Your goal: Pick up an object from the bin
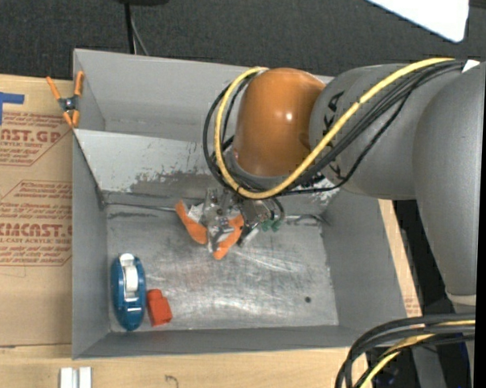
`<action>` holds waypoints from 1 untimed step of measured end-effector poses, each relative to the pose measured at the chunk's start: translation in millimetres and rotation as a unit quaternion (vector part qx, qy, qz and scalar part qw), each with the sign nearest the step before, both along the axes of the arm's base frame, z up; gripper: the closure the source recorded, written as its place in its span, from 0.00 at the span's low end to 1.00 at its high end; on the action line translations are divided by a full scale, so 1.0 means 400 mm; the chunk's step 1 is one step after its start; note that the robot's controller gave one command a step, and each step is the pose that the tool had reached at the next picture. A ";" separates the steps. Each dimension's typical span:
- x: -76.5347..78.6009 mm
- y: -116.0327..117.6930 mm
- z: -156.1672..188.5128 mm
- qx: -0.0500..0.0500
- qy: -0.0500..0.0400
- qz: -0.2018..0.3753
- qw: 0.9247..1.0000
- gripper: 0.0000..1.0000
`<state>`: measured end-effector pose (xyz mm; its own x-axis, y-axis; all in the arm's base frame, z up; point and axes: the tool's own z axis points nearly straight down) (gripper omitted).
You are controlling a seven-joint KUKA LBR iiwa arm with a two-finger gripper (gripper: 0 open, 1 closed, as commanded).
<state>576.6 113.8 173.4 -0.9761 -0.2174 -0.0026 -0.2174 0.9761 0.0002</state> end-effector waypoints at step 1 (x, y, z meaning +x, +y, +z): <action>-0.001 0.000 0.000 0.000 0.000 0.000 1.000 1.00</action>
Offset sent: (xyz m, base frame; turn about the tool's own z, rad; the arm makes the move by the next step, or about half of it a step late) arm -0.0042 -0.0052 0.0416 -0.0054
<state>576.3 113.8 173.4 -0.9760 -0.2179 -0.0022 -0.2180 0.9760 0.0002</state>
